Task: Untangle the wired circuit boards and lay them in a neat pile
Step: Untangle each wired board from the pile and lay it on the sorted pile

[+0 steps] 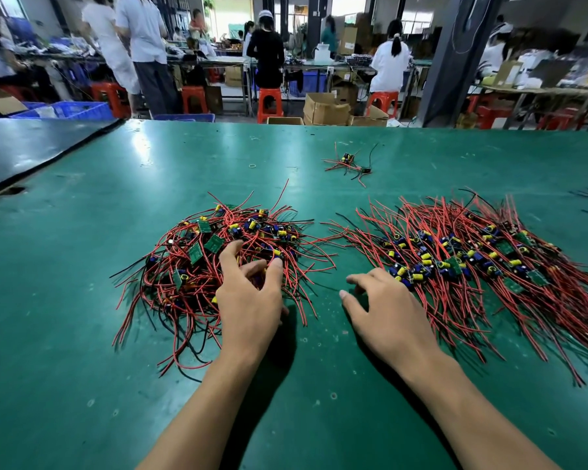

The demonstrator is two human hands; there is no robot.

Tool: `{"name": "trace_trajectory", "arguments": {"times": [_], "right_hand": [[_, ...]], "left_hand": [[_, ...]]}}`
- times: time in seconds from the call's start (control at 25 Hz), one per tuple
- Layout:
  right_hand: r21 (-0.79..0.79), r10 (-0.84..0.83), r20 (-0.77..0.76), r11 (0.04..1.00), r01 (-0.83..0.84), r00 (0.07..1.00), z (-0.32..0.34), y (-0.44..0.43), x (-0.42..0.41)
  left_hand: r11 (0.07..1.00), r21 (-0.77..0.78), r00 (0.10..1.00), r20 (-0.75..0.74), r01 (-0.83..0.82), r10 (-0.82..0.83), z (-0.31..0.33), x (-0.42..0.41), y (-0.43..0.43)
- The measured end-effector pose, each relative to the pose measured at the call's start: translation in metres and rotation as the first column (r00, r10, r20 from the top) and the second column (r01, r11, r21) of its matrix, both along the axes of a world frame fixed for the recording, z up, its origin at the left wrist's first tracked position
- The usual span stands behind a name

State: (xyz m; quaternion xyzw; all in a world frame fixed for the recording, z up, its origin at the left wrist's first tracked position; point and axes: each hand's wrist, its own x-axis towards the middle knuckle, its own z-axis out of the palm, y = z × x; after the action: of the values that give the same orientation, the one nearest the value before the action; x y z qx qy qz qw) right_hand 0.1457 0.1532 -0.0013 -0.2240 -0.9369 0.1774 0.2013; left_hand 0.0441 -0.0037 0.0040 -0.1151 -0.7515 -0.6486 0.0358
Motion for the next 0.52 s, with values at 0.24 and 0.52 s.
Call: {"name": "trace_trajectory", "arguments": {"times": [0.24,0.52], "right_hand": [[0.037,0.072,0.002,0.997,-0.072,0.997,-0.003,-0.007,-0.004],[-0.018,0.174,-0.080,0.984,-0.176,0.981,-0.002,0.004,-0.003]], "left_hand": [[0.990,0.033,0.990,-0.015,0.140,-0.139,-0.002,0.003,0.007],[0.906,-0.180,0.824,-0.378,0.382,-0.422,0.001,0.041,0.020]]}}
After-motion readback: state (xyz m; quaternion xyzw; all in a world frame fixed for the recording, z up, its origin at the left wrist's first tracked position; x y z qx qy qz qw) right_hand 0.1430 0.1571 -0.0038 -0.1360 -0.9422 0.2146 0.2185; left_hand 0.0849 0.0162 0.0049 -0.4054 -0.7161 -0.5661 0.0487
